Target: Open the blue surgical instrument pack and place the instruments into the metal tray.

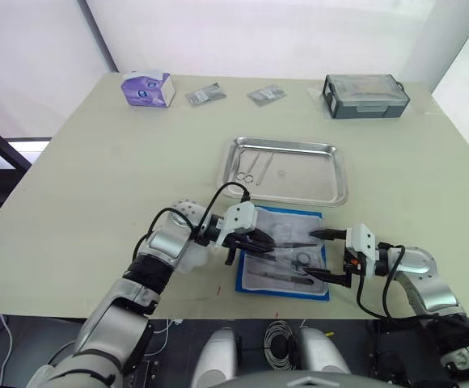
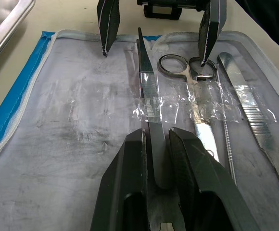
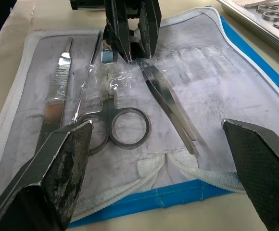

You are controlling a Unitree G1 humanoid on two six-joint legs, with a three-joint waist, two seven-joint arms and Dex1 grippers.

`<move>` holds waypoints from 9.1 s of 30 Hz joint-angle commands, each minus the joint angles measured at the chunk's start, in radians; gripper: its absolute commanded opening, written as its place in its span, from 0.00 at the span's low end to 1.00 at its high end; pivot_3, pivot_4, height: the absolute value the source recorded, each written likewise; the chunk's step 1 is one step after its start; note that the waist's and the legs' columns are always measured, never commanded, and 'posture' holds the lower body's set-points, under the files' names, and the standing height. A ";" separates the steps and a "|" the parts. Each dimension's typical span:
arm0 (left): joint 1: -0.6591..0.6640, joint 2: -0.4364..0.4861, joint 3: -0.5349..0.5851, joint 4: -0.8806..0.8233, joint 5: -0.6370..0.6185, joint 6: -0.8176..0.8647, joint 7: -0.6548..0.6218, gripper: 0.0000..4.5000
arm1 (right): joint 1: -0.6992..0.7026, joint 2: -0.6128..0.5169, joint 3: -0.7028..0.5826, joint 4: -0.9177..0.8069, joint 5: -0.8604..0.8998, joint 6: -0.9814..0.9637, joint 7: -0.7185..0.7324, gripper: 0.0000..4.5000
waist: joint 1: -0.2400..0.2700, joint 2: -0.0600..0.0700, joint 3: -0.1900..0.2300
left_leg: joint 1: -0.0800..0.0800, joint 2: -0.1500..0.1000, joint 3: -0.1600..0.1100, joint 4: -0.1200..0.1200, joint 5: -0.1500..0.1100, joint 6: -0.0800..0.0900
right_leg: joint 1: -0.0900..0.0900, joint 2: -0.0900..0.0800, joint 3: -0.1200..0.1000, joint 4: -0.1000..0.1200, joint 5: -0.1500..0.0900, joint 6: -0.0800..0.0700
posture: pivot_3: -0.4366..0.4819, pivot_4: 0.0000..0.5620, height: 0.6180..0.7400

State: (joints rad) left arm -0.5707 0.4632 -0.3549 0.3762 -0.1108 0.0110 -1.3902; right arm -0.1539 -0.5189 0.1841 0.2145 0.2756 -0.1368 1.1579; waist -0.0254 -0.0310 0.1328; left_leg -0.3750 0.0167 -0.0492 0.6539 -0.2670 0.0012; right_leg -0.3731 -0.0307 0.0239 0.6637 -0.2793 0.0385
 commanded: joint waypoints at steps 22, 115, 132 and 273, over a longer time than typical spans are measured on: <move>0.008 0.012 0.003 -0.009 -0.006 -0.004 -0.020 0.01 | 0.060 -0.006 0.079 0.100 -0.089 0.072 0.002 1.00 | 0.000 0.000 0.000 | 0.000 0.000 0.000 0.000 0.000 0.000 | 0.000 0.000 0.000 0.000 0.000 0.000 | 0.48 0.27 1.00; -0.188 -0.310 0.255 -0.280 -0.019 0.708 1.139 0.01 | 0.045 0.013 0.085 0.119 -0.095 0.066 0.010 1.00 | -0.006 -0.002 0.000 | 0.000 0.000 -0.001 0.000 0.000 0.000 | 0.000 -0.001 0.000 0.000 0.000 0.000 | 0.48 0.27 1.00; -0.238 -0.442 0.277 -0.014 0.036 0.732 1.282 0.01 | 0.051 0.012 0.080 0.106 -0.094 0.066 -0.004 1.00 | -0.008 -0.002 0.000 | 0.000 0.000 -0.001 0.000 0.000 -0.001 | 0.000 -0.001 -0.001 0.000 0.000 0.000 | 0.48 0.27 1.00; 0.098 0.037 0.045 0.113 -0.101 -0.226 -0.191 1.00 | 0.222 -0.226 -0.208 -0.556 0.217 0.248 0.010 1.00 | 0.015 0.025 0.032 | -0.005 -0.003 0.000 0.000 0.001 -0.001 | -0.004 -0.002 -0.002 0.001 0.000 0.001 | 0.48 0.27 1.00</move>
State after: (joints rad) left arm -0.4885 0.4952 -0.2864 0.4433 -0.2415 -0.2136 -1.5575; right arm 0.0634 -0.7379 -0.0009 -0.3055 0.4756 0.1118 1.1691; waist -0.0108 -0.0058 0.1643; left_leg -0.3800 0.0136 -0.0494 0.6539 -0.2661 0.0002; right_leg -0.3768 -0.0330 0.0218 0.6645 -0.2793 0.0390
